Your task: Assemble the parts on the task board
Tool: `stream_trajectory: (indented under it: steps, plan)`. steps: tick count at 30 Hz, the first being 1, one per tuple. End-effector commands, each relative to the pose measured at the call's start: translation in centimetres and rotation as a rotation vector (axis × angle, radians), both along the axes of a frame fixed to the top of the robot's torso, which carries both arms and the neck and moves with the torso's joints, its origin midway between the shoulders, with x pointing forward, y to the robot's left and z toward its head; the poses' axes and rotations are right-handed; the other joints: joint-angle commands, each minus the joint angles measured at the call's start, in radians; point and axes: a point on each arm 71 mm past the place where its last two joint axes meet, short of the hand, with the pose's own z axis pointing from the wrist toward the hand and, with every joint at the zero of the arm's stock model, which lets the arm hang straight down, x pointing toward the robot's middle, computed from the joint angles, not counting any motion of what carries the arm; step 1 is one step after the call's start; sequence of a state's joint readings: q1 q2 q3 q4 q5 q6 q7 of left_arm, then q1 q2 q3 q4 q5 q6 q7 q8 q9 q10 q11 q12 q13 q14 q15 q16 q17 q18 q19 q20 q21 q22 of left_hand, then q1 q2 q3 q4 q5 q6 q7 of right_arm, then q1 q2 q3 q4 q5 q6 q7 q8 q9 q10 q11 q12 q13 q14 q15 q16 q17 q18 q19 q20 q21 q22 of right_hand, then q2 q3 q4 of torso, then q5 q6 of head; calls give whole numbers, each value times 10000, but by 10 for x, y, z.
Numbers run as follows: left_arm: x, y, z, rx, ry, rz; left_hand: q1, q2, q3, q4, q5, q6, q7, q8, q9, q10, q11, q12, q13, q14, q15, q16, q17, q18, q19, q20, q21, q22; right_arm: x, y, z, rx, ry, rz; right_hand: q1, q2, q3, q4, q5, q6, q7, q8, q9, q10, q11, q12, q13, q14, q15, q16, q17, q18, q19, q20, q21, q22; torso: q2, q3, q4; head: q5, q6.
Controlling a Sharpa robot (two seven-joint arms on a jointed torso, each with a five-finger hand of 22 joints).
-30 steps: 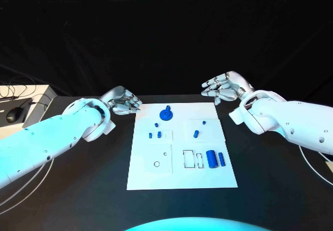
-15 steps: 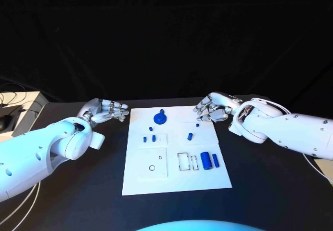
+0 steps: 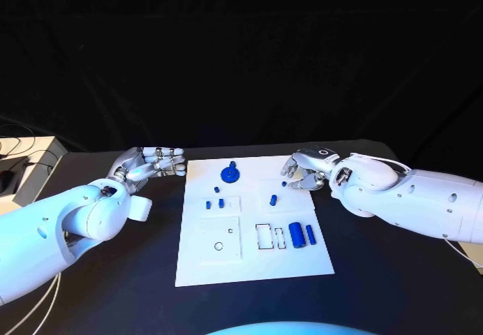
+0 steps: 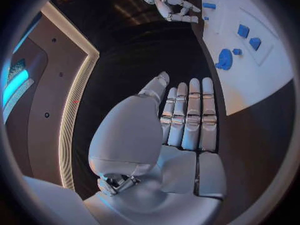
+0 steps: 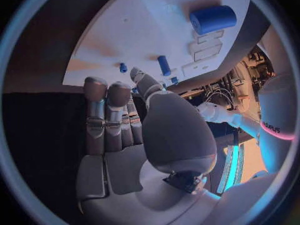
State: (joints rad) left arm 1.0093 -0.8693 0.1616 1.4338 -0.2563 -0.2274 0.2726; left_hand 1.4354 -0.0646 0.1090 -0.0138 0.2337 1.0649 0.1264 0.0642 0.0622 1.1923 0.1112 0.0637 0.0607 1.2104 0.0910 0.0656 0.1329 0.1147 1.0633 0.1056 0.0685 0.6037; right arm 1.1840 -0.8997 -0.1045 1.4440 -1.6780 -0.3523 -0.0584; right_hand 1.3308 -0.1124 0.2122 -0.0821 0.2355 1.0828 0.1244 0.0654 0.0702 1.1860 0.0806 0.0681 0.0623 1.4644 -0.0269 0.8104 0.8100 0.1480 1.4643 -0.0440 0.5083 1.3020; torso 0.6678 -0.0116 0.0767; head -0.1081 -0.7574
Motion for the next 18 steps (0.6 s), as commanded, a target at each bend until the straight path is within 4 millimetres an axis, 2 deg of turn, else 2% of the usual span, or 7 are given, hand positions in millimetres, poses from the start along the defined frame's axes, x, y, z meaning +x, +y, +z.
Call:
stream_trajectory:
  steps: [1,5,10,13,18]
  plan:
    - [-1,-3,4,-523,-232,-141,83,-8,-63,-14,-32,-16,69,-5,2,-100,-10,-11,-5,-98,-1,19,18,-130,50,13,10,-65,2,1,-2,-787,-423,-294,81,-191,151,110,-13,24,-39,-34,1,4,-40,-22,5,-107,42,214,-264,34,343,61,-49,176,17,-7,20,-5,-6]
    - [-2,-4,5,-540,-268,-136,96,7,-107,-33,-25,1,88,-11,-1,-189,20,-2,-1,-190,27,32,48,-148,27,35,20,-252,4,5,-6,-899,-367,-316,95,-176,215,167,-4,44,-33,-32,4,-26,-33,-35,-2,-139,27,310,-373,39,374,63,-52,258,27,-13,20,6,-39]
    - [-2,-4,5,-539,-276,-120,96,24,-152,-44,-28,1,109,-7,1,-255,48,-11,-4,-273,52,35,72,-150,10,52,21,-439,6,8,-11,-998,-255,-317,114,-109,433,164,51,115,-1,-32,5,-17,-25,-39,-4,-179,25,452,-505,40,417,59,-34,382,19,5,25,17,-99]
    - [-3,-4,5,-524,-264,-101,102,31,-175,-56,-33,-6,133,-6,1,-276,60,-5,-4,-312,67,43,84,-153,6,60,23,-543,6,9,-13,-1073,-129,-308,82,-80,591,142,79,156,6,-32,4,37,-33,-42,-7,-196,23,538,-580,34,437,60,2,471,23,1,32,12,-130]
    - [-3,-3,5,-485,-241,-69,109,49,-213,-68,-30,-11,145,-5,2,-305,69,-5,-3,-338,72,41,109,-155,32,63,36,-710,6,10,-17,-1182,64,-296,31,-58,791,116,123,320,12,-31,15,97,-48,-59,-7,-214,18,646,-662,22,476,54,129,598,17,2,-2,58,-173]
